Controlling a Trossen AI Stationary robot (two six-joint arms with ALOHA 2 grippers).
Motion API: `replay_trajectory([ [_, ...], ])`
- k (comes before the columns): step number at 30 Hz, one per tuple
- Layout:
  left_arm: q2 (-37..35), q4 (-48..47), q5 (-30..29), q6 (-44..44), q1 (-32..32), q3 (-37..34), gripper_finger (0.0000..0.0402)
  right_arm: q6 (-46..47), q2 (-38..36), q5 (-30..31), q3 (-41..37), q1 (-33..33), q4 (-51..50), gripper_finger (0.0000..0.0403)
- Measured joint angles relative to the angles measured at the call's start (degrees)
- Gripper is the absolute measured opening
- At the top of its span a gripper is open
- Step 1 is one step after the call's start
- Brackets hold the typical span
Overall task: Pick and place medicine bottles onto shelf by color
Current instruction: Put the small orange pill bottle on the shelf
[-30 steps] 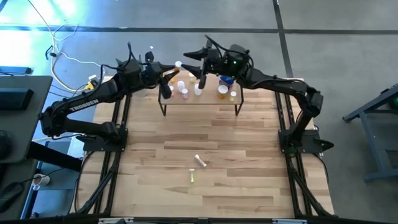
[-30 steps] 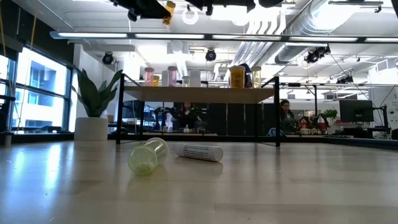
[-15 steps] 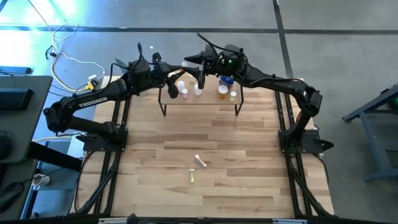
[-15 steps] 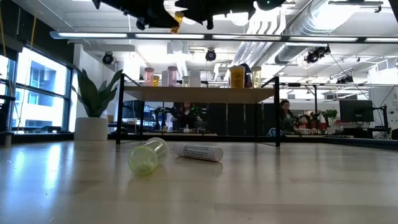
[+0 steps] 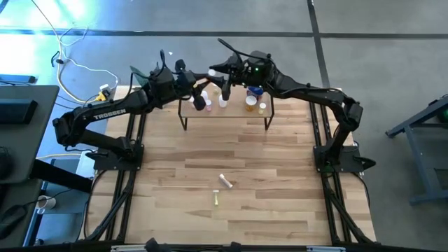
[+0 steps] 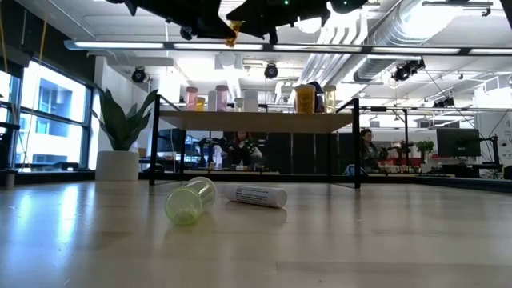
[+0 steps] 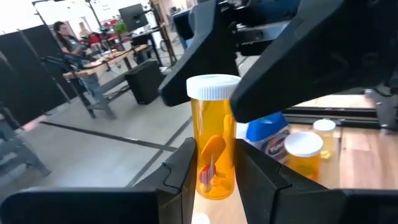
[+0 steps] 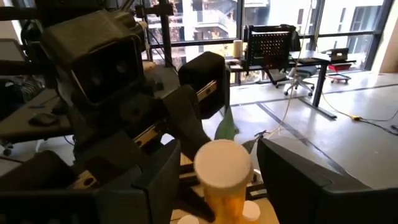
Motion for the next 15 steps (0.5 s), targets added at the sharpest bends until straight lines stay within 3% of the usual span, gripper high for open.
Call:
replay_trajectory([
  [15, -0.02, -0.36, -4.2, 5.44, 0.09, 0.0, 0.0086, 4.15, 0.0, 0.82, 0.0, -1.28, -1.35, 0.0197],
])
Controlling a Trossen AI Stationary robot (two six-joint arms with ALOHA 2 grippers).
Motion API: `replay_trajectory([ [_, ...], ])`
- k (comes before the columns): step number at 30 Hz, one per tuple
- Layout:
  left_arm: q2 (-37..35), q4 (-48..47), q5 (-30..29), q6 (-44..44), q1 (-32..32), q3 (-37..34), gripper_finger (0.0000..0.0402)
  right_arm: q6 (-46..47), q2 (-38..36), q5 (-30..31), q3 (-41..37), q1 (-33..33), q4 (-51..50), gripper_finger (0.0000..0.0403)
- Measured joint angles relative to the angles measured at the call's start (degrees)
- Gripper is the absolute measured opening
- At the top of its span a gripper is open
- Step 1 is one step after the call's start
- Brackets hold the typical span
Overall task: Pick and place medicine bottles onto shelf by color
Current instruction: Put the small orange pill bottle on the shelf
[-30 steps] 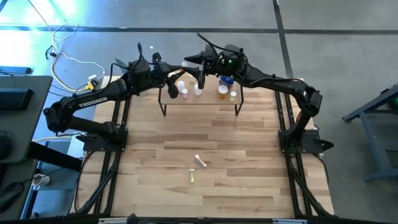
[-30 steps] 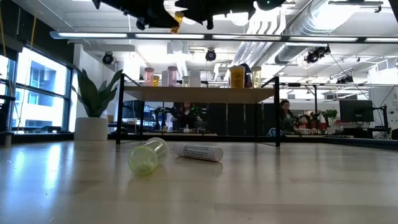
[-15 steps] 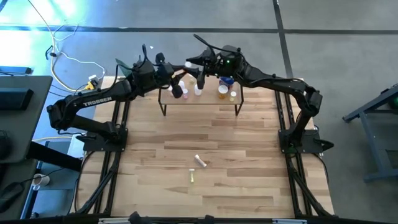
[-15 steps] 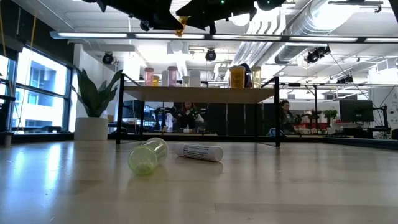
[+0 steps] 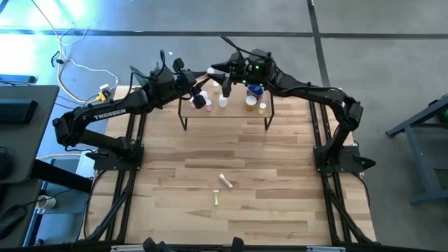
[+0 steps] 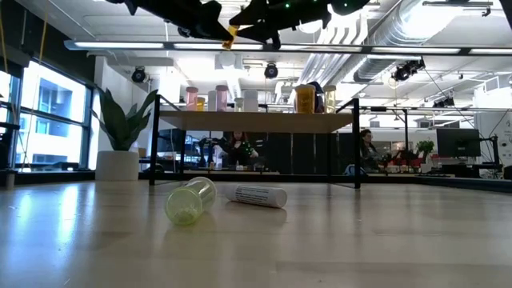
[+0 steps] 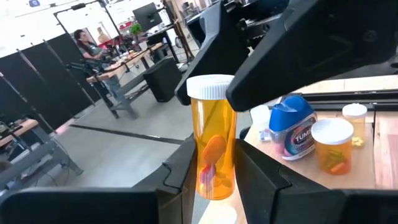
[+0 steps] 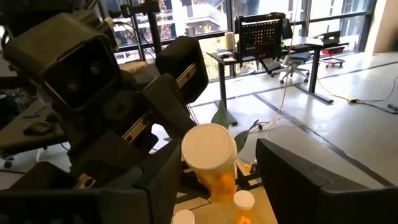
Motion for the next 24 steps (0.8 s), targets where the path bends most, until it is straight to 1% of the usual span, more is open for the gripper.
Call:
replay_trajectory([
  [7, 0.0, -0.2, -0.04, -0.02, 0.0, 0.0, 0.0086, 0.18, -0.02, -0.56, 0.0, -0.01, 0.64, 0.0161],
  [10, 0.0, -0.22, -0.04, 0.0, 0.0, 0.0, 0.0086, 0.17, -0.02, -0.58, 0.0, 0.07, 0.55, 0.0151],
  [24, 0.0, -0.17, 2.36, -3.62, 0.0, 0.0, 0.0086, 0.16, -0.02, -0.58, 0.0, 0.45, 0.65, 0.0148],
])
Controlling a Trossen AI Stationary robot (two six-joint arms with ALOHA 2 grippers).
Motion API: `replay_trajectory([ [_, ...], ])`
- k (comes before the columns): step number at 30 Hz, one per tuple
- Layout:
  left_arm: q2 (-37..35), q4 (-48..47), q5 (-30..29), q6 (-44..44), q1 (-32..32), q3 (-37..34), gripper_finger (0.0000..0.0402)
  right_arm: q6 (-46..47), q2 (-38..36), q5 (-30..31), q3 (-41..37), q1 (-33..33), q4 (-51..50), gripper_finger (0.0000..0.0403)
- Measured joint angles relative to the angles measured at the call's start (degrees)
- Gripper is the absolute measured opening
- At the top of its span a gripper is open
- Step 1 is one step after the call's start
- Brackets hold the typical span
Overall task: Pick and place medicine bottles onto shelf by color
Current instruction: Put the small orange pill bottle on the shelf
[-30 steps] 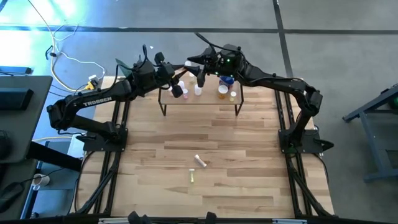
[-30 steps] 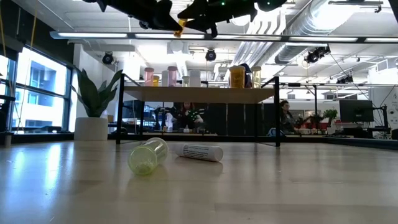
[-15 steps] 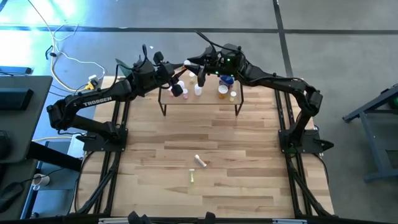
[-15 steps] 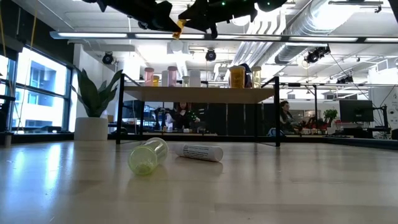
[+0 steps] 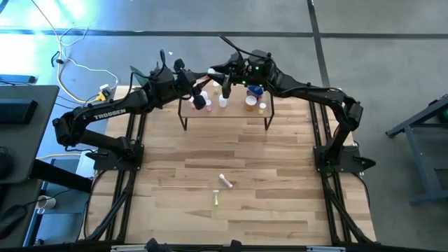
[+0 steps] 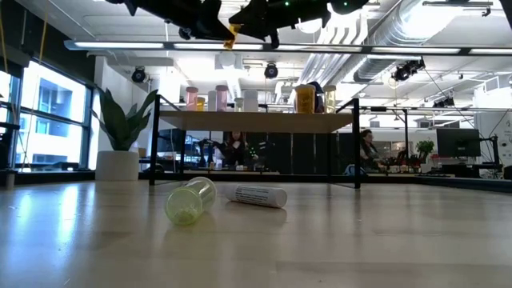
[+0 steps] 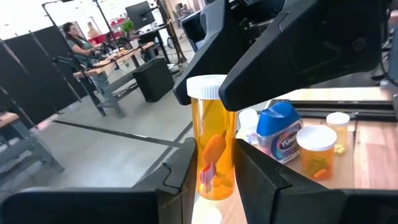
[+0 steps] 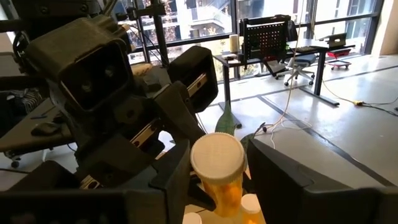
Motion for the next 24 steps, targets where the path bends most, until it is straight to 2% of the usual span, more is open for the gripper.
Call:
replay_trajectory([
  [10, 0.0, 0.22, 0.26, -2.66, 0.0, 0.0, 0.0086, 0.02, -0.04, -0.05, 0.0, 0.02, 0.02, 0.0104],
  [24, 0.0, 0.11, 0.25, -2.46, 0.0, 0.0, 0.0087, 0.63, -0.07, -0.07, 0.0, 0.0, -0.46, 0.01],
])
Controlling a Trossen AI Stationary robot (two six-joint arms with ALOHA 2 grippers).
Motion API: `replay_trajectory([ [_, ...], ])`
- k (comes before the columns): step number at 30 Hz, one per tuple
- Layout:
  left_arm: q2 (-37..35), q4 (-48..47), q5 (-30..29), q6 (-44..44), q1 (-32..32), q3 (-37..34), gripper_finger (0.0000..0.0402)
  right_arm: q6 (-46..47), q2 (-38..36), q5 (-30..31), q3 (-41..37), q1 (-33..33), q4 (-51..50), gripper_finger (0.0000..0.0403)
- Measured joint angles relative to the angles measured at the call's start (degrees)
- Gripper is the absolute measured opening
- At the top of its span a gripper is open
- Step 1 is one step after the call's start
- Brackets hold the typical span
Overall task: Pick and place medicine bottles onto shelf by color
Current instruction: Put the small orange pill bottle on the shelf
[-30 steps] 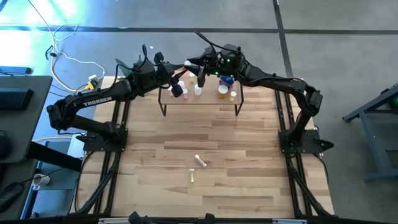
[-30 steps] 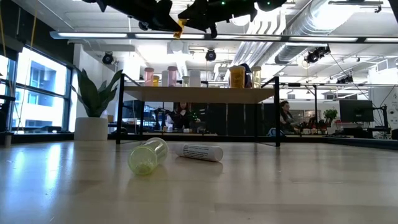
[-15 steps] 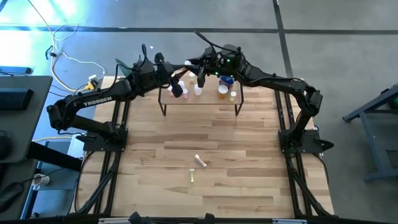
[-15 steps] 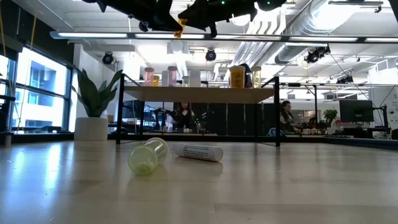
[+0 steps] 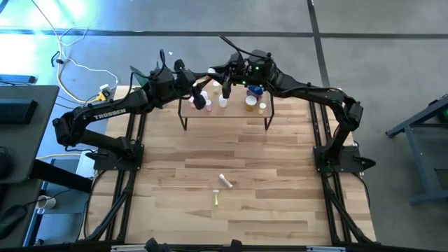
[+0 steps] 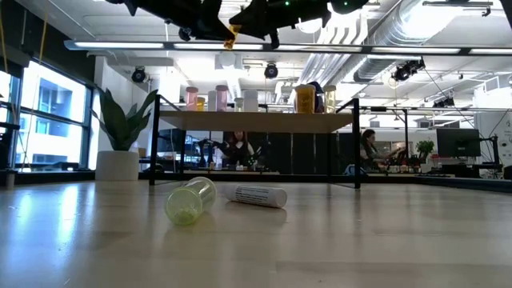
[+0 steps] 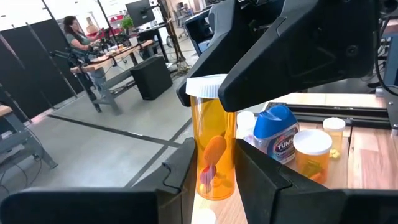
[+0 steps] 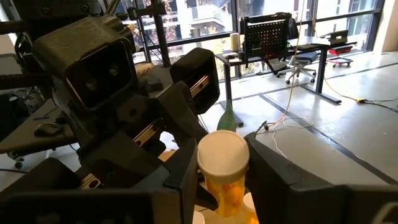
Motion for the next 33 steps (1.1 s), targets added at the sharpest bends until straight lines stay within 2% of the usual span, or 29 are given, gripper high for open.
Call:
replay_trajectory([
  [5, 0.02, -0.23, 0.03, 1.08, 0.0, 0.0, 0.0112, 0.02, 0.0, 0.0, 0.0, 0.0, -0.41, 0.0099],
  [11, 0.0, -0.75, -0.05, 2.09, -0.04, 0.02, 0.017, 0.0, 0.0, 0.22, 0.0, -0.1, -1.28, 0.0099],
  [17, 0.0, -2.75, -3.88, 1.45, 0.02, 0.02, 0.0215, -0.02, 0.0, 1.96, 0.0, -0.46, -1.47, 0.0099],
  [22, -0.05, -4.07, -6.28, -0.64, 0.07, 0.02, 0.0224, -0.66, 0.0, 4.26, 0.0, -1.58, -3.85, 0.0099],
  [33, -2.39, -4.46, -6.27, -2.78, 1.29, 0.02, 0.0225, -1.07, 0.0, 8.0, 0.0, -4.89, -7.8, 0.0099],
])
